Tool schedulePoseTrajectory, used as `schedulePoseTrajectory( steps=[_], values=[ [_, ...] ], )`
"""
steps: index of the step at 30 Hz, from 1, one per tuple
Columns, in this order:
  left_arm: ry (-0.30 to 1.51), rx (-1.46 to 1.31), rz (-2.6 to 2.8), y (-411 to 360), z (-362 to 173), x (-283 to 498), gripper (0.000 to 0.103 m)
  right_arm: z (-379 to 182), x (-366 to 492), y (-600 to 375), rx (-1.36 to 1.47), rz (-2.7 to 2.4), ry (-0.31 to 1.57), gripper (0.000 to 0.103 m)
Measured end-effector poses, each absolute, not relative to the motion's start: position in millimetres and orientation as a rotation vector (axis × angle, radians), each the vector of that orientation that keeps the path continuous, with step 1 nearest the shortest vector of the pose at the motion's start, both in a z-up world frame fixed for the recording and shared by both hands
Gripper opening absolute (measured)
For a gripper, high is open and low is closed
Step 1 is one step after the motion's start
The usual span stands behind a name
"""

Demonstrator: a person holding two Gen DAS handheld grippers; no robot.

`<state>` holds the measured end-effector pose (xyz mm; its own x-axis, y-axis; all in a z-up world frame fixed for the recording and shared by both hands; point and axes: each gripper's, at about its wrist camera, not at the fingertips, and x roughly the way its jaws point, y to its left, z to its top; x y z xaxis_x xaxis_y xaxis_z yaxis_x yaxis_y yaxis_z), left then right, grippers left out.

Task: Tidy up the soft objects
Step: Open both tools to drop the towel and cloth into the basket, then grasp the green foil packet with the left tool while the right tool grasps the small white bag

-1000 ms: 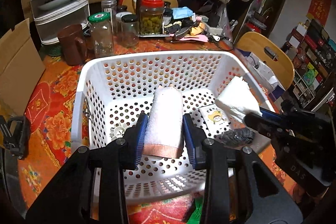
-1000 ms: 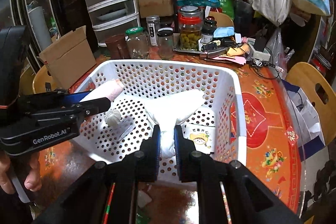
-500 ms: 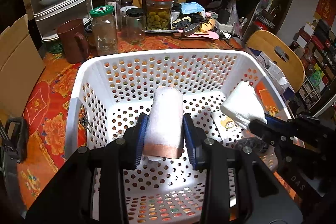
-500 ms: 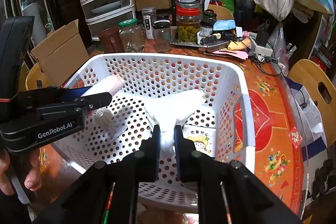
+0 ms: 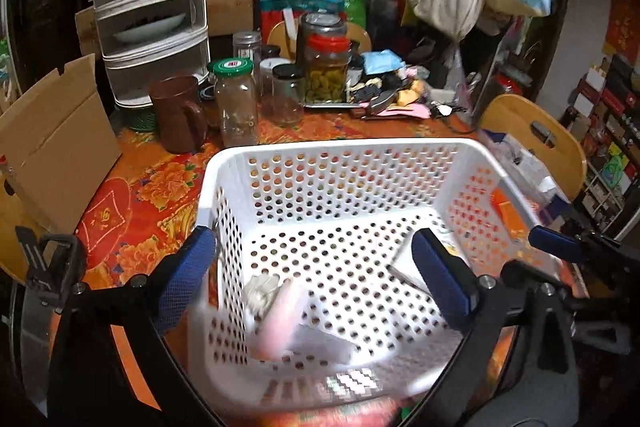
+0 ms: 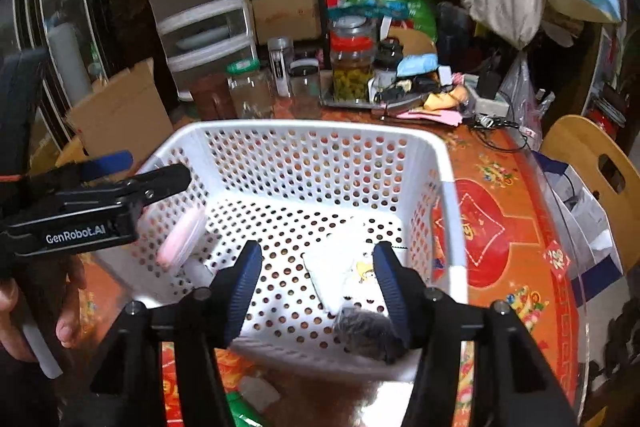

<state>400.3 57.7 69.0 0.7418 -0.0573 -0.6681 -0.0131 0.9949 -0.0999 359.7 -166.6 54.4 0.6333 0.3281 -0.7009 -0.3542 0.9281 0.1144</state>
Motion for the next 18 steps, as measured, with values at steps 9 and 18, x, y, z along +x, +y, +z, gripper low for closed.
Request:
schedulePoseTrajectory(
  steps=[9, 18],
  values=[
    [0.741, -0.091, -0.049, 64, 45, 277, 0.101, 39, 267, -227, 0.068, 0.365, 0.735, 0.072],
    [0.868, -0.124, -0.126, 24, -36, 211, 0.101, -35, 206, -243, 0.112, 0.34, 0.83, 0.072]
  ],
)
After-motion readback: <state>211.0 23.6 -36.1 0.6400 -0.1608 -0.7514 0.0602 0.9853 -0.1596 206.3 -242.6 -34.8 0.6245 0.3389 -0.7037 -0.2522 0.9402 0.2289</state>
